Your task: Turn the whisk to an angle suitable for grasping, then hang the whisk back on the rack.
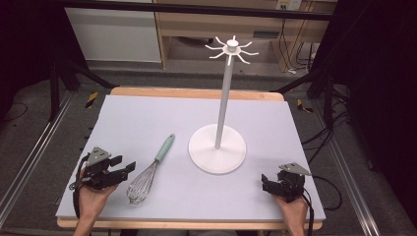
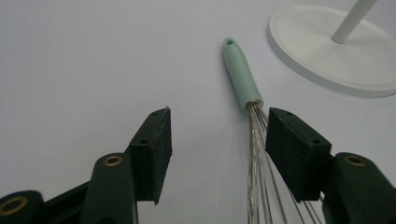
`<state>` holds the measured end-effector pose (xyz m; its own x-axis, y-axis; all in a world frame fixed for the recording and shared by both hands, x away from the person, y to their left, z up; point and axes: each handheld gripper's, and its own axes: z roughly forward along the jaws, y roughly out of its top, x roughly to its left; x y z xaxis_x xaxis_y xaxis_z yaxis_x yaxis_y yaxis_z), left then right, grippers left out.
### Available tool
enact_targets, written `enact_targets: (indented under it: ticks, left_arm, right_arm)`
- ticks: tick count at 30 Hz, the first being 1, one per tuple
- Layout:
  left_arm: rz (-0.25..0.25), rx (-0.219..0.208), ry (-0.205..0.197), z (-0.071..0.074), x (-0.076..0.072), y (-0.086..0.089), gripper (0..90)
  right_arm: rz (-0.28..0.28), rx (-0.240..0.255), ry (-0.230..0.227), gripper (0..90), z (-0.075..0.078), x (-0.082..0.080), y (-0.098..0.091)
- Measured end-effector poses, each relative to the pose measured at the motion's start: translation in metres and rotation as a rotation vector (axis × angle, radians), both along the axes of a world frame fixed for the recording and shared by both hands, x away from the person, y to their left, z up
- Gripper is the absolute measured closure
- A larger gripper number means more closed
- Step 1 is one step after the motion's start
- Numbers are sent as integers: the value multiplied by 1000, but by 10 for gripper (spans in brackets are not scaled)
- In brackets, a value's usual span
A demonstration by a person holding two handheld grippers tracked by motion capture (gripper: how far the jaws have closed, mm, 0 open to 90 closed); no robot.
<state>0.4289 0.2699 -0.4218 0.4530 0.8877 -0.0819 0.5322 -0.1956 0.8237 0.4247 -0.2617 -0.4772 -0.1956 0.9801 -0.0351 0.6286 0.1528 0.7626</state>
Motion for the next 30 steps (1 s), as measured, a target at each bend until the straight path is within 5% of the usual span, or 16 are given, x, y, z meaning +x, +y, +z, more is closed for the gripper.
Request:
enact_targets:
  ticks: [30]
  left_arm:
    - [-83, 53, 4, 12, 9, -35, 379]
  right_arm:
    - [1, -16, -1, 106, 0, -1, 1]
